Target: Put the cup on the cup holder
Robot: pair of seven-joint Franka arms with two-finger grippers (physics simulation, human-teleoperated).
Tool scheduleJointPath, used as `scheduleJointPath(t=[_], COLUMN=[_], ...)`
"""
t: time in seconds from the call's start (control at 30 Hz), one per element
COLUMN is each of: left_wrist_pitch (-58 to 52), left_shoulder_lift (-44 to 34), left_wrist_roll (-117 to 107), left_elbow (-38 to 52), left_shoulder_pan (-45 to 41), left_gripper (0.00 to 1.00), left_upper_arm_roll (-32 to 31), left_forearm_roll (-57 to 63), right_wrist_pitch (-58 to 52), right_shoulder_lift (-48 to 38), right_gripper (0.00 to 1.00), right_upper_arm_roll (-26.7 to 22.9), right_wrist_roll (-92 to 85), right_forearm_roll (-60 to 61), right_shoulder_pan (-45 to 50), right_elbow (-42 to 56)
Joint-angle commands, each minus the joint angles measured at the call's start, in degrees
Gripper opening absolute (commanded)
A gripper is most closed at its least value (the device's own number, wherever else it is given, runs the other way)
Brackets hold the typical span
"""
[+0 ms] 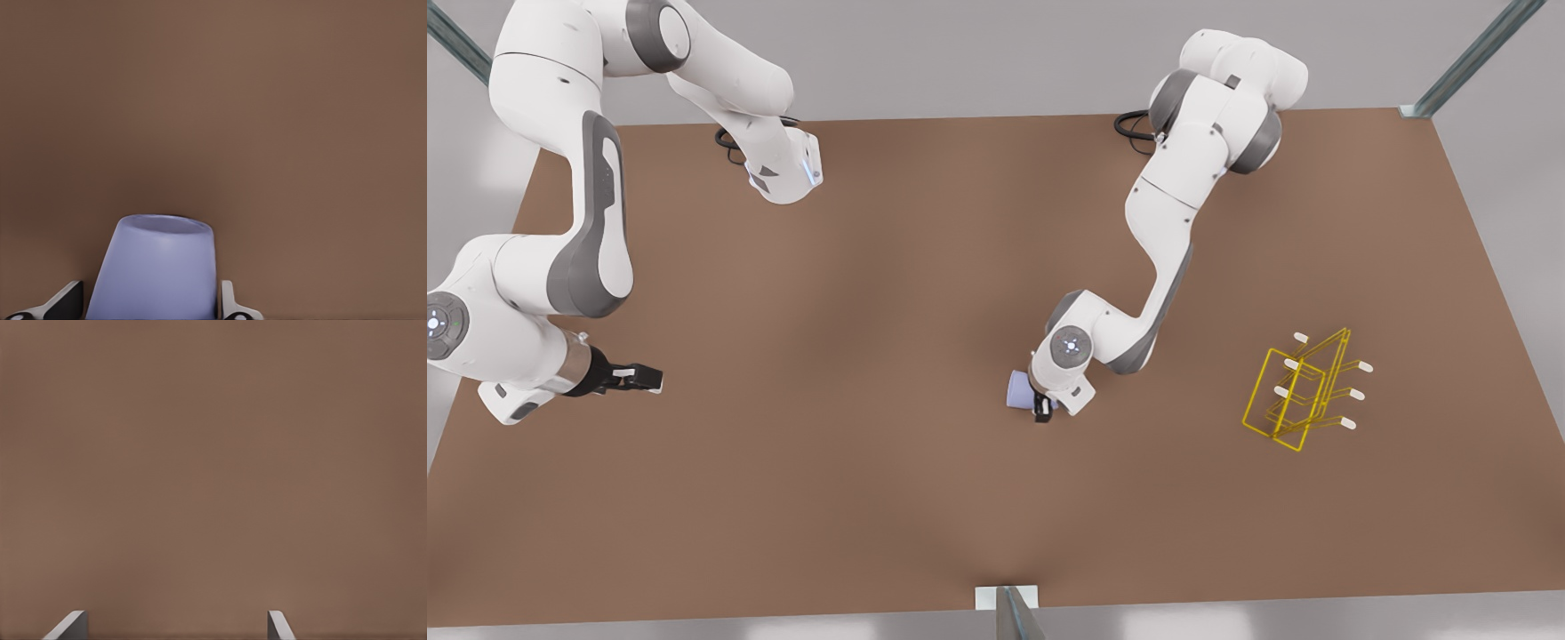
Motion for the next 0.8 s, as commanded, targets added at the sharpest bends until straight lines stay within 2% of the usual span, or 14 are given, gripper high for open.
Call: scheduleJointPath(t=[0.0, 0.07, 0.13, 0.27, 0.33, 0.4, 0.47, 0.5, 0.53, 0.57, 0.6, 0.63, 0.7, 0.77], left_wrist_pitch=[1.1, 1.1, 1.1, 0.0, -10.2, -23.2, -31.5, -32.4, -32.6, -36.5, -39.5, -38.4, -37.1, -37.0], left_shoulder_lift=[0.1, 0.6, 0.6, -1.0, -4.8, -8.3, -10.2, -9.8, -9.3, -9.3, -7.9, -7.5, -3.1, 1.0], left_wrist_roll=[3.1, 3.1, 3.1, 3.3, 2.5, 2.3, 1.4, 0.1, 0.1, -0.2, 0.1, 0.9, 4.7, 6.6], left_elbow=[0.0, 0.0, 0.0, 0.2, 1.1, 4.2, 6.3, 6.3, 6.2, 6.1, 5.5, 0.4, -6.1, -8.3], left_shoulder_pan=[-0.2, -0.3, -0.3, -0.2, -0.2, -0.2, -0.3, -4.0, -12.7, -13.8, -20.3, -28.2, -39.7, -43.0], left_gripper=[1.0, 1.0, 0.68, 0.67, 0.67, 0.68, 0.68, 0.68, 0.68, 0.68, 0.68, 0.68, 0.68, 0.68], left_upper_arm_roll=[0.0, 0.0, 0.0, 0.0, 0.9, 5.3, 6.8, 12.5, 25.0, 26.4, 34.3, 44.4, 60.5, 65.1], left_forearm_roll=[0.0, 0.0, -0.1, -0.1, 0.3, 2.4, 11.7, 16.7, 17.5, 23.0, 26.6, 26.6, 27.3, 27.7], right_wrist_pitch=[-0.3, -0.3, 0.1, 0.3, 0.4, 0.5, 1.7, 1.6, 1.7, 1.7, 1.7, 1.7, 1.7, 1.7], right_shoulder_lift=[0.0, 0.0, -0.1, 0.4, 1.1, 1.2, 1.2, 1.2, 1.2, 1.2, 1.2, 1.5, 1.6, 1.7], right_gripper=[1.0, 1.0, 1.0, 1.0, 1.0, 1.0, 1.0, 1.0, 1.0, 1.0, 1.0, 1.0, 1.0, 1.0], right_upper_arm_roll=[0.0, 0.0, 0.1, 0.1, 0.1, 0.1, 0.1, 0.1, 0.1, 0.1, 0.1, 0.1, 0.1, 0.1], right_wrist_roll=[-0.6, -0.3, -0.1, -0.1, -0.1, -0.1, -0.2, -0.2, -0.2, -0.3, -0.3, -0.3, -0.5, -0.6], right_forearm_roll=[0.1, 0.2, 0.1, 0.0, 0.1, 0.1, 0.1, 0.2, 0.2, 0.3, 0.3, 0.3, 0.3, 0.3], right_shoulder_pan=[-0.2, -0.1, 0.5, 0.5, 0.5, 0.4, 0.3, 0.2, 0.2, 0.1, 0.1, 0.0, 0.0, -0.1], right_elbow=[0.0, 0.0, 0.3, 0.5, 0.7, 0.7, 0.6, 0.6, 0.6, 0.6, 0.6, 0.6, 0.6, 0.6])
